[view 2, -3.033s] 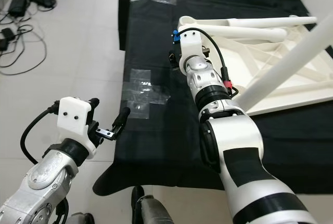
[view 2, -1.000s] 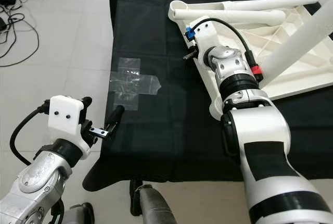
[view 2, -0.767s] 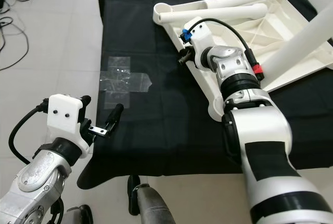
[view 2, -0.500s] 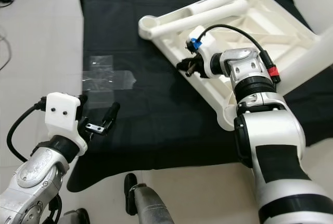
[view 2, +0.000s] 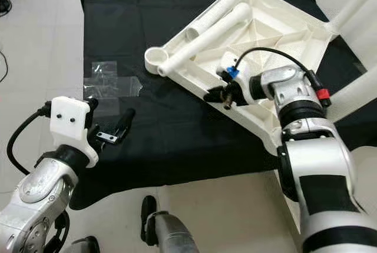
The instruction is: Building children table
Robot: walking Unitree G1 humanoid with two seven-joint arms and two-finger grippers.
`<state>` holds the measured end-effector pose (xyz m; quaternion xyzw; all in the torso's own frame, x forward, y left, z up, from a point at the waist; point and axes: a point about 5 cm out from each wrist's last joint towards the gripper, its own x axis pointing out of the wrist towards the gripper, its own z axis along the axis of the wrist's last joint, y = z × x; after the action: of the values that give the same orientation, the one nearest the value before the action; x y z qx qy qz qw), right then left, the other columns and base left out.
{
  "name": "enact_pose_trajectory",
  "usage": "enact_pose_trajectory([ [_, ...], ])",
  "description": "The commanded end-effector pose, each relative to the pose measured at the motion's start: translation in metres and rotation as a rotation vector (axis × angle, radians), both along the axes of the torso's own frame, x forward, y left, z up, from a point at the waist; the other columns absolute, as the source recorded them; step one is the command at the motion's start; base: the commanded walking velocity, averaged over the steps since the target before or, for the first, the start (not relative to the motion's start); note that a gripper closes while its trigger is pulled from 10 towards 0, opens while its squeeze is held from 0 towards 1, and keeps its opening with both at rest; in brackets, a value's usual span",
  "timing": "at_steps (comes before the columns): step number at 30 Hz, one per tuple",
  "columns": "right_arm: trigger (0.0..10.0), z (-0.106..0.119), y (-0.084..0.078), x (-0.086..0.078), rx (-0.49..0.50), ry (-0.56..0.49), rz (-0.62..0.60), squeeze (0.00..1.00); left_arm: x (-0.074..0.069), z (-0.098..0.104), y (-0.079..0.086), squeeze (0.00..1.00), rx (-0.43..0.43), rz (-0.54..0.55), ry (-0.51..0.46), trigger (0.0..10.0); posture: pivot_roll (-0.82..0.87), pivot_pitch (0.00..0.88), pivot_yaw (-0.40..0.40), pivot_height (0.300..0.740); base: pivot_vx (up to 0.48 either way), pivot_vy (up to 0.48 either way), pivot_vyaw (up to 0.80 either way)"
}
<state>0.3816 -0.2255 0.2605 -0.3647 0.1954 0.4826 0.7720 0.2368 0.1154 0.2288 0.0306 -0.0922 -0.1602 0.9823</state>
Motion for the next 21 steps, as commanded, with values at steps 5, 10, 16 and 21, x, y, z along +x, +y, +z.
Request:
enact_pose_trajectory([
  [5, 0.0, -0.043, -0.031, -0.016, -0.362, 0.145, 0.020, 0.00, -0.001, -0.004, -0.002, 0.00, 0.003, -0.018, 0.006, 10.0, -0.02, 0.296, -0.163, 0.740, 0.000, 0.000, 0.00],
  [10, 0.0, -0.047, -0.030, -0.020, -0.382, 0.155, 0.093, 0.00, 0.001, -0.004, -0.004, 0.00, 0.005, -0.025, 0.001, 10.0, -0.02, 0.288, -0.158, 0.740, 0.000, 0.000, 0.00],
  [16, 0.0, -0.049, -0.032, -0.017, -0.477, 0.105, 0.086, 0.00, 0.002, -0.004, -0.001, 0.00, 0.013, -0.026, -0.003, 10.0, -0.01, 0.279, -0.152, 0.740, 0.000, 0.000, 0.00],
  [21, 10.0, -0.039, -0.004, -0.005, -0.256, 0.016, 0.059, 0.00, 0.002, -0.005, -0.001, 0.00, 0.016, -0.030, -0.003, 10.0, -0.01, 0.283, -0.150, 0.740, 0.000, 0.000, 0.00],
])
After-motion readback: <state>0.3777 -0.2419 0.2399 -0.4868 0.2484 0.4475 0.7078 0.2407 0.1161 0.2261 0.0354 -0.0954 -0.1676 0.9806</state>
